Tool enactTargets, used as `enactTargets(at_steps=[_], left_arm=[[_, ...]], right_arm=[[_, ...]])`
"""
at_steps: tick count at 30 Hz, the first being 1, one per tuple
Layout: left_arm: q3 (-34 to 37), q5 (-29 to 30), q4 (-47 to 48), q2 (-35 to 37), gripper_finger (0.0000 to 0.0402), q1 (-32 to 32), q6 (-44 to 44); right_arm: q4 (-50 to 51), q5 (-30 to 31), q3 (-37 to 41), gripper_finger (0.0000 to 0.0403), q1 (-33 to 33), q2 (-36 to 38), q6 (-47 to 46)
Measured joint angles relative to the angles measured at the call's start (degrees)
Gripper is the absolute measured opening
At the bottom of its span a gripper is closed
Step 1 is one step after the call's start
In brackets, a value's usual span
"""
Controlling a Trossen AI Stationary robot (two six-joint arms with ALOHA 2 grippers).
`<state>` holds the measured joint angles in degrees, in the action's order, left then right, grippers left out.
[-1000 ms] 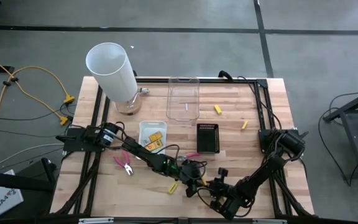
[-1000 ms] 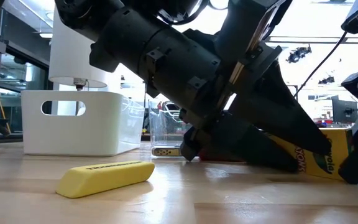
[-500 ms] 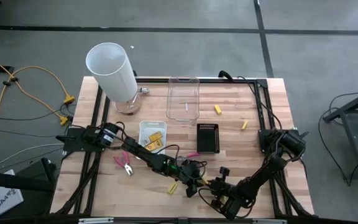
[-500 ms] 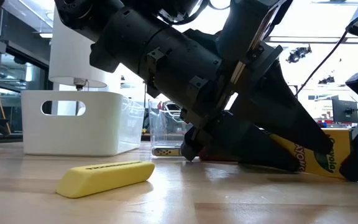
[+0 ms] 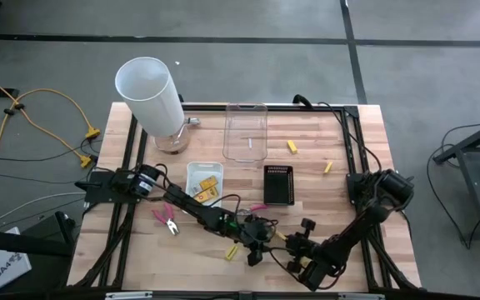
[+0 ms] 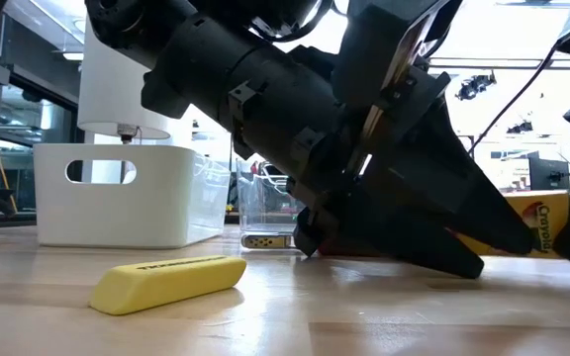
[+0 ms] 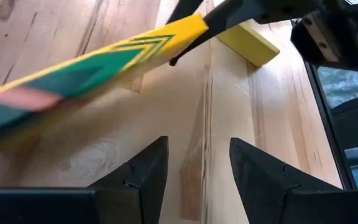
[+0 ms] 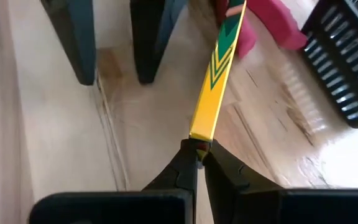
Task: Pick & Place School Supplies
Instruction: Put the box of crayon into the white bin
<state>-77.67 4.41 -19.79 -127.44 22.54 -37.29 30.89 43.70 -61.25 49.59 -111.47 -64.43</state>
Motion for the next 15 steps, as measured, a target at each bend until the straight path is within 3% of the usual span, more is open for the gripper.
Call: enactTargets(at_steps=[7, 15], left_arm=[[0.01, -0.07, 0.0, 0.0, 0.0169, 0.05, 0.75], [0.11, -1.83, 0.69, 1.12, 0.0153, 0.16, 9.47]], right_arm=[[2.85, -2.48, -0.04, 0.0008, 1.02, 1.59, -1.89], [5.77, -2.38, -0.04, 0.0007, 3.54, 6.74, -1.83]])
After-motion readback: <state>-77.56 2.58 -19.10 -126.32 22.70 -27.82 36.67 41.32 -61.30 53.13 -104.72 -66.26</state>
